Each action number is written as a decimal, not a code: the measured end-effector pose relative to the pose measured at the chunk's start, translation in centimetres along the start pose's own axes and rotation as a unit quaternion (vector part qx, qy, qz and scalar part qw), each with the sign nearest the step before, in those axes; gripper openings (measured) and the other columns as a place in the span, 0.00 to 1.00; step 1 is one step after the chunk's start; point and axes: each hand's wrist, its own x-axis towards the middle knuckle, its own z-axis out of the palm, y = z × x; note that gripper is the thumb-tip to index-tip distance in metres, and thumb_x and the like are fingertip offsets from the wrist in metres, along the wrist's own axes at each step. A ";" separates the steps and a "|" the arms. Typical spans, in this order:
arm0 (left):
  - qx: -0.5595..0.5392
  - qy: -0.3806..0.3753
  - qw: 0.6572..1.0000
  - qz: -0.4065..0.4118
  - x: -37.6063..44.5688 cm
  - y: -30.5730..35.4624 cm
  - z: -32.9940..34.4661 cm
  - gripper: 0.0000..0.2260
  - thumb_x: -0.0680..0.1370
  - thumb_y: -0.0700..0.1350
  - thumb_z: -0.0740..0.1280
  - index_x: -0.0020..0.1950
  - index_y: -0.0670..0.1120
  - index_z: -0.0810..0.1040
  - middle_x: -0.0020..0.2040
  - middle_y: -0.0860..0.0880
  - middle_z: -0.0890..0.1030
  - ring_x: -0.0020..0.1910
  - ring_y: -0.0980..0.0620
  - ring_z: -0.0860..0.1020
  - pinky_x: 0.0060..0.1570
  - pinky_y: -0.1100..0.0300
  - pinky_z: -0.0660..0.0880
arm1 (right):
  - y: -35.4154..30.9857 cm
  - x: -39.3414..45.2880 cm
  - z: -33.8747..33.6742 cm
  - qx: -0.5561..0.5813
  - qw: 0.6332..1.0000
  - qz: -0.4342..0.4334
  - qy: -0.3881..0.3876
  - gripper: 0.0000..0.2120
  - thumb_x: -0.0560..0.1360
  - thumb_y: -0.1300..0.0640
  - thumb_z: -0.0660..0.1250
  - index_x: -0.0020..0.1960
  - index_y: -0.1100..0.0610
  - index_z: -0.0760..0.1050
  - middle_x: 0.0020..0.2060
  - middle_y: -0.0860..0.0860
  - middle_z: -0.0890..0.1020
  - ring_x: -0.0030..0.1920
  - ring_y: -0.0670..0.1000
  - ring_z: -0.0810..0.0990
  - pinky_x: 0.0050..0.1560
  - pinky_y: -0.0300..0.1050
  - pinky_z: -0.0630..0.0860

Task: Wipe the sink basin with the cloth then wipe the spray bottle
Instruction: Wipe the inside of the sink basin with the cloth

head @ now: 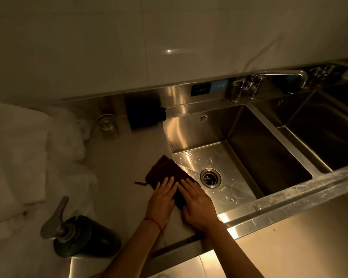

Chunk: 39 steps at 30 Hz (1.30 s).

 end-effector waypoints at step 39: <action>-0.047 0.039 0.998 0.010 -1.5 1.8 0.8 0.29 0.82 0.45 0.57 0.79 0.50 0.46 0.80 0.51 0.46 0.79 0.53 0.42 0.70 0.63 0.32 | 2.1 -0.3 0.1 -0.087 0.994 -0.022 0.070 0.35 0.52 0.54 0.83 0.58 0.57 0.78 0.56 0.53 0.82 0.56 0.51 0.80 0.53 0.41 0.75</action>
